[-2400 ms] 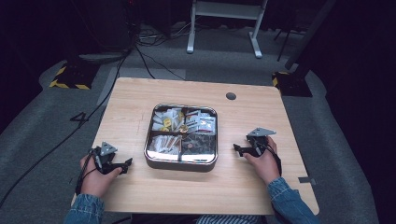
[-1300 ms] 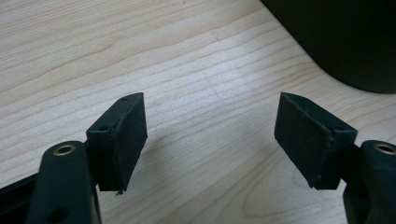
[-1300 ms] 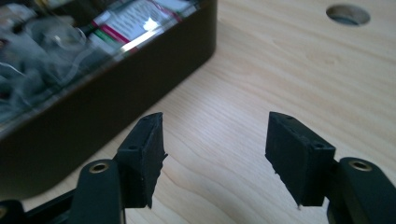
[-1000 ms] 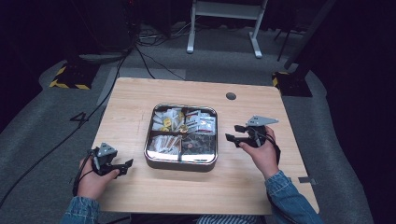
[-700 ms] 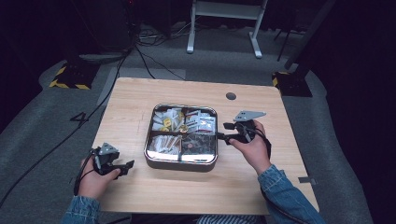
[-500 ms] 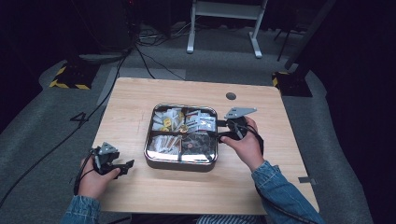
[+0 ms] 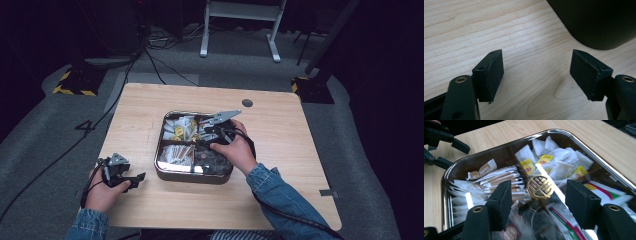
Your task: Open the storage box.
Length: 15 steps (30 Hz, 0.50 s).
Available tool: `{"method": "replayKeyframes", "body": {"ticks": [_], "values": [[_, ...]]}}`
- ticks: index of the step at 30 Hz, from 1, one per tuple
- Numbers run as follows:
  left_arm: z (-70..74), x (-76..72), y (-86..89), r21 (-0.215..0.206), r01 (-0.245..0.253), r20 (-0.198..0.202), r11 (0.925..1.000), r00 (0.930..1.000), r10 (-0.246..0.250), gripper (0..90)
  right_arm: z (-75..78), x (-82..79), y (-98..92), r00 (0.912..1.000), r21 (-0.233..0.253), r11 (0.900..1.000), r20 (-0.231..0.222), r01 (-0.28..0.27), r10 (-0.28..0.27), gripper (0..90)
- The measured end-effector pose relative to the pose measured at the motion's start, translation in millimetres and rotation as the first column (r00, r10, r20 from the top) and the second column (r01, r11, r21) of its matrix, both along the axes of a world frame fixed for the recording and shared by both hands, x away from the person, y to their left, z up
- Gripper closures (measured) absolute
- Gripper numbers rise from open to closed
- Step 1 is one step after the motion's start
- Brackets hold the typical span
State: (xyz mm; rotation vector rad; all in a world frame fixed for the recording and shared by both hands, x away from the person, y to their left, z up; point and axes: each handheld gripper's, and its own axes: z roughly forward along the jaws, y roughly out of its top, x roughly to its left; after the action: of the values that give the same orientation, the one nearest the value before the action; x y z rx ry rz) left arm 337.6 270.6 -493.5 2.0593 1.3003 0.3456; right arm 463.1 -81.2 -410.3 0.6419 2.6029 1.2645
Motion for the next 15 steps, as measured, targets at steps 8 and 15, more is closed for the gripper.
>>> {"method": "replayKeyframes", "body": {"ticks": [8, 15], "values": [[-2.6, 0.9, 0.2, 0.002, -0.008, 0.004, 1.0000, 1.0000, 0.008, 26.0, -17.5, 13.1, 17.4, 0.9986, 0.037, 0.999, -0.054, 0.001, 0.001, 44.1], [-3.1, 1.7, 0.3, 0.007, -0.008, 0.005, 0.9999, 1.0000, 0.008, 26.0, -27.9, 17.2, 24.1, 0.9977, 0.013, 1.000, -0.067, 0.012, -0.011, 46.5]]}}
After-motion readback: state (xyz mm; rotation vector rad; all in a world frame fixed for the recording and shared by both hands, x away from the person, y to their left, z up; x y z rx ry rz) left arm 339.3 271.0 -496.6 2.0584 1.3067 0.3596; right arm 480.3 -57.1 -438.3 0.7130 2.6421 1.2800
